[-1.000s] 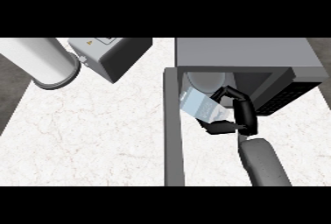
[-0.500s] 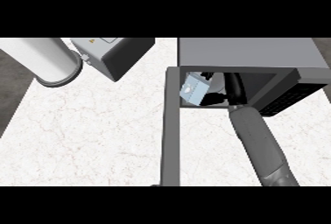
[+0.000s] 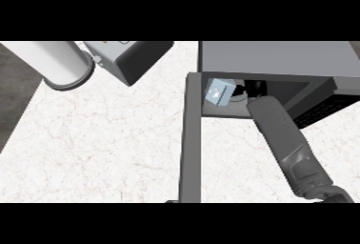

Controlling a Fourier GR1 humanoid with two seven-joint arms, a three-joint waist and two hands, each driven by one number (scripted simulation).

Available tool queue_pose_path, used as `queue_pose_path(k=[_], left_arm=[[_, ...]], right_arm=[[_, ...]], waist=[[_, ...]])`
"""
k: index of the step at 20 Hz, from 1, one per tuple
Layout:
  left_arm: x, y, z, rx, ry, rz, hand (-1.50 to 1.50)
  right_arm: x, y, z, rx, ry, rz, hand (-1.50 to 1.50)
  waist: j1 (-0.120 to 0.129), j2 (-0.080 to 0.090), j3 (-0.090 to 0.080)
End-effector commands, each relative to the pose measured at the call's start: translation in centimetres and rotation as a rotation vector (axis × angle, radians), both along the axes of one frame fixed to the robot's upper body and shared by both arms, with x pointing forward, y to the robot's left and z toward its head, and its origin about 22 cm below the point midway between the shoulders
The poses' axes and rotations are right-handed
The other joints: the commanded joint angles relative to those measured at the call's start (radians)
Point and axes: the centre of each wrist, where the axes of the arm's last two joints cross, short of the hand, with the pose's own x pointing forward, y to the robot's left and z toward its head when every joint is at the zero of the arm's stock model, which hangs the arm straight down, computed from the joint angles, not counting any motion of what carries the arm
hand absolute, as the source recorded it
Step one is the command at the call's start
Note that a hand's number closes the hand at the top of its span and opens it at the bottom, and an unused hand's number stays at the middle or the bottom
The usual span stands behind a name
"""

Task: Pick up the milk, place it into the microwave and close the microwave

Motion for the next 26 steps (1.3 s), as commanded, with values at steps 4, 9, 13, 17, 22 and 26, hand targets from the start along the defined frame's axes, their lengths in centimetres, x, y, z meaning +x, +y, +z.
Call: queue_pose_path(k=[4,9,13,17,22,26], left_arm=[[1.5,-0.4,0.3,0.002,-0.007,-0.028,-1.5],[1.8,0.3,-0.2,-0.002,-0.011,-0.028,-1.5],[2.7,0.1,-0.2,0.009,0.001,-0.061,-1.5],[3.3,-0.2,-0.3,0.003,-0.003,-0.071,-1.5],[3.6,0.0,0.1,0.026,-0.005,-0.059,-1.5],[4.3,0.3,0.7,0.071,0.006,-0.051,-1.5]], right_arm=[[1.4,-0.9,1.4,-0.067,-0.08,-0.173,1.5],[2.1,-2.8,2.6,-0.19,-0.171,-0.221,1.5],[1.7,-4.7,1.7,-0.233,-0.168,-0.268,1.5],[2.0,-6.1,2.5,-0.287,-0.135,-0.345,1.5],[0.0,-10.8,-0.1,-0.425,-0.018,-0.671,-1.5],[1.7,-6.6,1.8,-0.389,-0.113,-0.428,-1.5]], waist=[[0.037,0.019,0.0],[0.049,0.021,-0.001],[0.061,0.037,0.001],[0.072,0.039,0.0],[0.081,0.057,-0.005],[0.078,0.044,0.003]])
